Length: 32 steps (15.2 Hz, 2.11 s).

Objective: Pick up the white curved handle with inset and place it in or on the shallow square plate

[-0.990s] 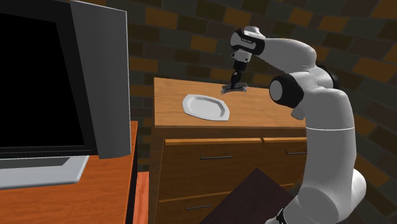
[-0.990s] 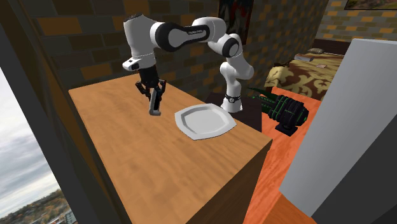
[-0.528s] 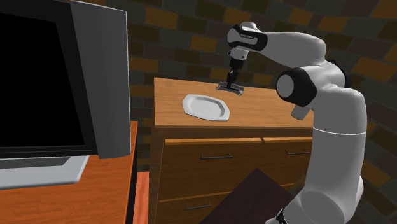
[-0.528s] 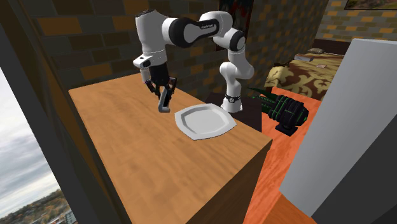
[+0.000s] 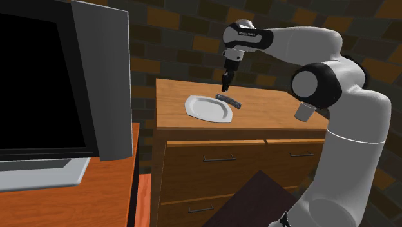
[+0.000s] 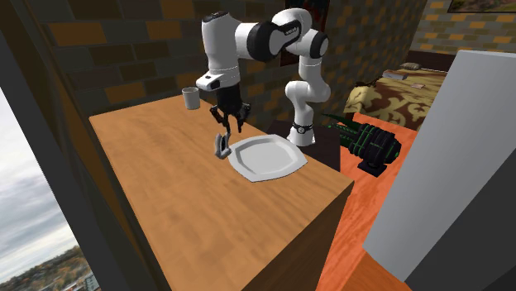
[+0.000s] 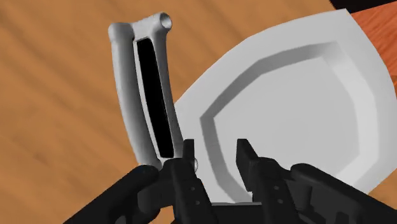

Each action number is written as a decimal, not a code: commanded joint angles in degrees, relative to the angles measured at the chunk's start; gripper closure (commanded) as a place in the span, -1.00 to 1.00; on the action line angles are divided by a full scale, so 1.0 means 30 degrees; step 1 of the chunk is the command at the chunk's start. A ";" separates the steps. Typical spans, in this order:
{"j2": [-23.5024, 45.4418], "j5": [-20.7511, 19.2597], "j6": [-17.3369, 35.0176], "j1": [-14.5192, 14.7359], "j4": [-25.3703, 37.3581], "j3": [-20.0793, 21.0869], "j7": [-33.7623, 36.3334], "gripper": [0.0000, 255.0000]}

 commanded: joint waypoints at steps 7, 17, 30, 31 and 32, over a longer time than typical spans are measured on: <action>0.3447 0.5330 -0.2881 -0.5046 0.2971 0.0507 -0.6564 -1.00; 0.2760 0.5209 -0.0676 -0.4313 0.0097 0.0559 -0.6823 -1.00; 0.2792 0.5225 -0.0578 -0.4266 0.0044 0.0583 -0.6795 1.00; 0.2787 0.5221 -0.0571 -0.4275 0.0027 0.0577 -0.6815 1.00; 0.2762 0.5212 -0.0678 -0.4310 0.0099 0.0554 -0.6824 1.00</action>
